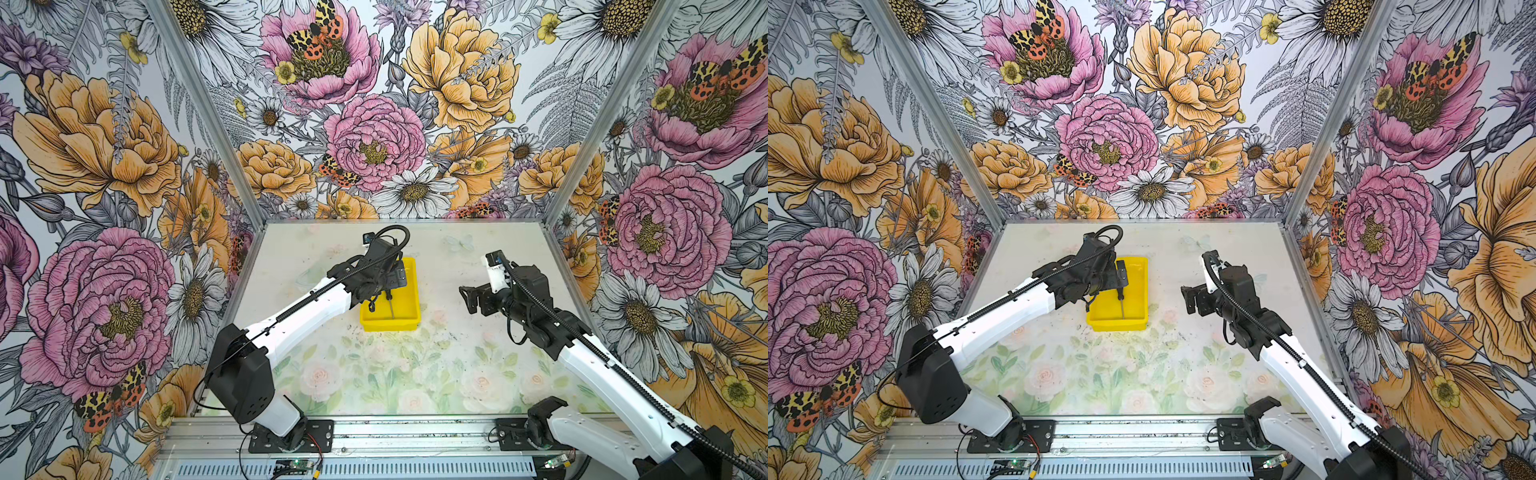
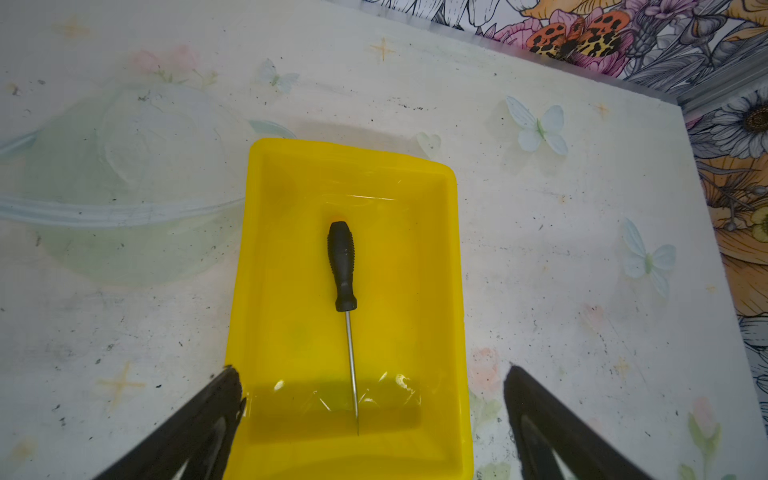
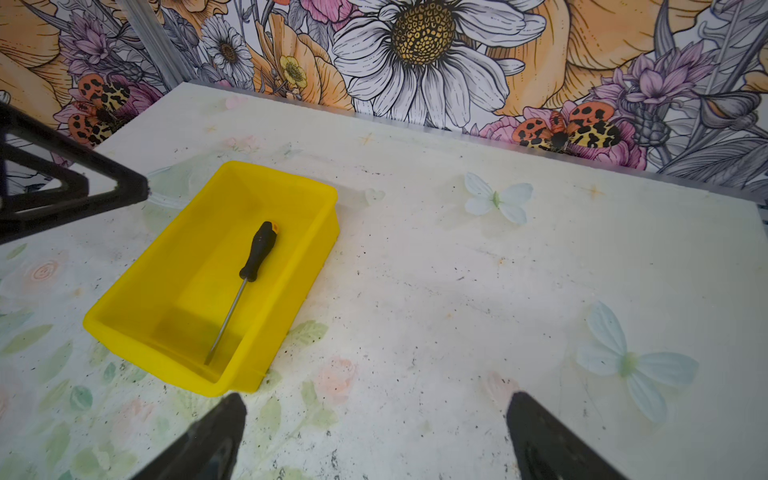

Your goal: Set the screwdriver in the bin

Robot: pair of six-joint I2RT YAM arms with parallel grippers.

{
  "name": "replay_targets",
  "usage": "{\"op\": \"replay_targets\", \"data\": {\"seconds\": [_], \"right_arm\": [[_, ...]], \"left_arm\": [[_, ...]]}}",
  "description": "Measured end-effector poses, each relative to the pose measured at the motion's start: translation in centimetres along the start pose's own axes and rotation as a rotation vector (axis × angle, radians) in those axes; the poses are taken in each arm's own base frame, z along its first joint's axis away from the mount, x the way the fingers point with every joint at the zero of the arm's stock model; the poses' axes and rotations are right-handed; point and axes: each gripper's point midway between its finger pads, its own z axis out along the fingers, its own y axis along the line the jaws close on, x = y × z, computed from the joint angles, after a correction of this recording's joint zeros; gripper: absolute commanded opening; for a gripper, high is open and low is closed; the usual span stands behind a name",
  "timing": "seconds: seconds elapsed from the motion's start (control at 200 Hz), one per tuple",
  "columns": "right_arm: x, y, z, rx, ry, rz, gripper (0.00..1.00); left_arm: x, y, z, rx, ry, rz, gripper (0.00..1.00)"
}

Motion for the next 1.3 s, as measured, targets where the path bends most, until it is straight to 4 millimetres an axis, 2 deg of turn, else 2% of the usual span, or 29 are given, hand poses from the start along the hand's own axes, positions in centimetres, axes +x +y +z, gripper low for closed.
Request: {"op": "replay_targets", "data": {"seconds": [0.195,0.38,0.475,0.586,0.671,0.886,1.031,1.296], "right_arm": [[0.0,-2.9,0.2,0.163,-0.007,0.059,0.99],[0.1,-5.6,0.1,0.316,-0.024,0.080,0.99],[1.3,-6.9,0.2,0.392,-0.034,0.089,0.99],[3.6,-8.0,0.1,0.450,-0.032,0.087,0.99],[4.8,-8.7,-0.1,0.489,-0.038,0.085,1.00],[5.6,-9.6,0.3,0.513,-0.079,0.029,1.00],[6.3,-10.9,1.4,0.532,-0.074,0.020,0.99],[9.5,-13.0,3.5,0.558,-0.010,0.043,1.00]], "left_arm": [[-0.4,6.0,-2.7,-0.070,-0.062,0.004,0.99],[-0.6,12.9,-5.7,-0.124,-0.196,-0.064,0.99],[-0.2,16.4,-6.3,-0.164,-0.268,-0.115,0.99],[0.3,19.3,-6.8,-0.209,-0.331,-0.154,0.99],[0.2,20.4,-7.3,-0.219,-0.371,-0.134,0.99],[-1.2,21.5,-7.9,-0.223,-0.467,0.000,0.99],[-0.7,22.9,-6.3,-0.257,-0.467,0.081,0.99],[0.9,26.1,-2.8,-0.313,-0.422,0.082,0.99]]}}
